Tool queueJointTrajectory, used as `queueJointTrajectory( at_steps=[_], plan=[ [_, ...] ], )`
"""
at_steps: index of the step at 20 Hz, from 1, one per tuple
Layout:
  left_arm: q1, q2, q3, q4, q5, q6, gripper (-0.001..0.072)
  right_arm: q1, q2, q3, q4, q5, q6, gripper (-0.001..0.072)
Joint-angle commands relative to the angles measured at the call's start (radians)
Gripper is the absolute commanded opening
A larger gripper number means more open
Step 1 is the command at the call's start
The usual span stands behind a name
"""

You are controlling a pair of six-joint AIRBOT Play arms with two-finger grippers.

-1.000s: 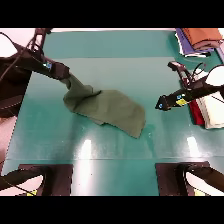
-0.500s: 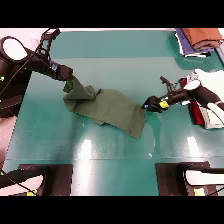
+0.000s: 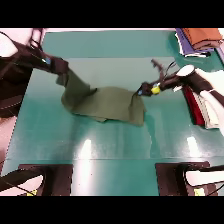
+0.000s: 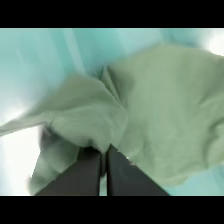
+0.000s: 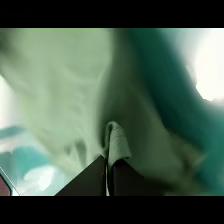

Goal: Fold the shirts.

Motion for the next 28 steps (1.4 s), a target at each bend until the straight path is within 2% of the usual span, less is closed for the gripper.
queueJointTrajectory(
  at_steps=[1,5,8,10,13,15,18,21,22,25,28],
  plan=[
    [0.000,0.094,0.158,0.038,0.011,-0.001,0.0026,-0.071,0.165,0.171,0.000,0.090,-0.016,0.0016],
    [0.000,0.235,0.396,0.037,0.026,-0.002,0.0026,-0.184,0.383,0.385,0.000,0.192,-0.011,0.0017],
    [0.000,0.325,0.505,0.038,0.093,-0.024,0.0025,-0.281,0.501,0.507,-0.019,0.215,0.044,0.0016],
    [0.000,0.377,0.514,0.039,0.166,-0.025,0.0024,-0.336,0.568,0.572,-0.143,0.217,0.113,0.0016],
    [0.000,0.394,0.527,0.039,0.194,-0.043,0.0024,-0.418,0.621,0.649,-0.315,0.282,0.187,0.0015],
    [0.000,0.378,0.508,0.041,0.174,-0.042,0.0024,-0.453,0.617,0.660,-0.340,0.318,0.207,0.0015],
    [0.000,0.285,0.404,0.041,0.088,-0.042,0.0025,-0.423,0.527,0.659,-0.340,0.356,0.245,0.0015],
    [0.000,0.104,0.330,0.033,-0.046,-0.042,0.0026,-0.323,0.340,0.659,-0.355,0.415,0.249,0.0015],
    [0.000,0.030,0.309,0.032,-0.062,-0.042,0.0027,-0.280,0.264,0.659,-0.402,0.425,0.258,0.0015],
    [0.000,-0.191,0.289,0.062,-0.017,-0.042,0.0027,-0.180,0.042,0.659,-0.561,0.442,0.285,0.0016],
    [0.007,-0.349,0.290,0.107,0.062,-0.071,0.0028,-0.143,-0.137,0.659,-0.581,0.399,0.297,0.0016]
  ],
)
